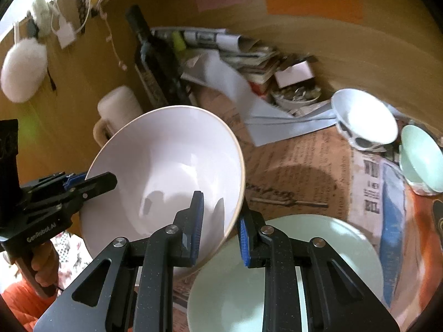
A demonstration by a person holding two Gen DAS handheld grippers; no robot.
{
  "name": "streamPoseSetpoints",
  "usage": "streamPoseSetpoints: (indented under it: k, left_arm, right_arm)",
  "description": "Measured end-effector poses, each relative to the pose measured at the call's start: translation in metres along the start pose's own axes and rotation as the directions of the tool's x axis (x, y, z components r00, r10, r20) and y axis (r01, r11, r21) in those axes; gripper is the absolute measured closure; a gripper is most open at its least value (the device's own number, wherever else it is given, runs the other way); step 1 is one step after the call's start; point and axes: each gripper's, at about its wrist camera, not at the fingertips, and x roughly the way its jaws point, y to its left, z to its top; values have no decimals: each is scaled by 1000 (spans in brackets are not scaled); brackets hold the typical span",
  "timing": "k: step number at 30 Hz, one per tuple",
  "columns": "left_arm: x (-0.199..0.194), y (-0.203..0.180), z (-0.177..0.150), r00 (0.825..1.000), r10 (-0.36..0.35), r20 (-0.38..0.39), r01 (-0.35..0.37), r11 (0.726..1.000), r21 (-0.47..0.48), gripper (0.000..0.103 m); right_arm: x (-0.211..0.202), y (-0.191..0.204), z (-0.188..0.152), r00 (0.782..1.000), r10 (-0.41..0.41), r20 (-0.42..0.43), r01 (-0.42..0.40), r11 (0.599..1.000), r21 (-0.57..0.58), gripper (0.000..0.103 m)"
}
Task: Organize plates and bowls
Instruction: 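Carry the pink bowl with both grippers beside the plate stack, then lower the pink bowl onto the table and open both grippers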
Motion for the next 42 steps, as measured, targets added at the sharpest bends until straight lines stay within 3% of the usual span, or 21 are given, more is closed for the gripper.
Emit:
streamPoseSetpoints:
  k: [16, 22, 32, 38, 42]
  left_arm:
    - [24, 30, -27, 995, 9, -104, -16, 997, -69, 83]
    - [34, 37, -30, 992, -4, -123, -7, 997, -82, 83]
    - [36, 40, -35, 993, -21, -117, 12, 997, -78, 81]
    - [25, 35, -25, 996, 63, -66, -65, 997, -31, 79]
    - [10, 33, -11, 998, 61, -12, -62, 998, -34, 63]
  right_arm:
    - [40, 8, -2, 992, 12, -129, -17, 999, -35, 82]
    - [56, 10, -4, 987, -19, -161, 9, 998, -66, 82]
    - [53, 8, -2, 988, -9, -157, -4, 997, -79, 82]
    - [30, -6, 4, 995, -13, -103, 8, 999, -48, 77]
    - [5, -23, 10, 999, -45, -29, 44, 999, -25, 69]
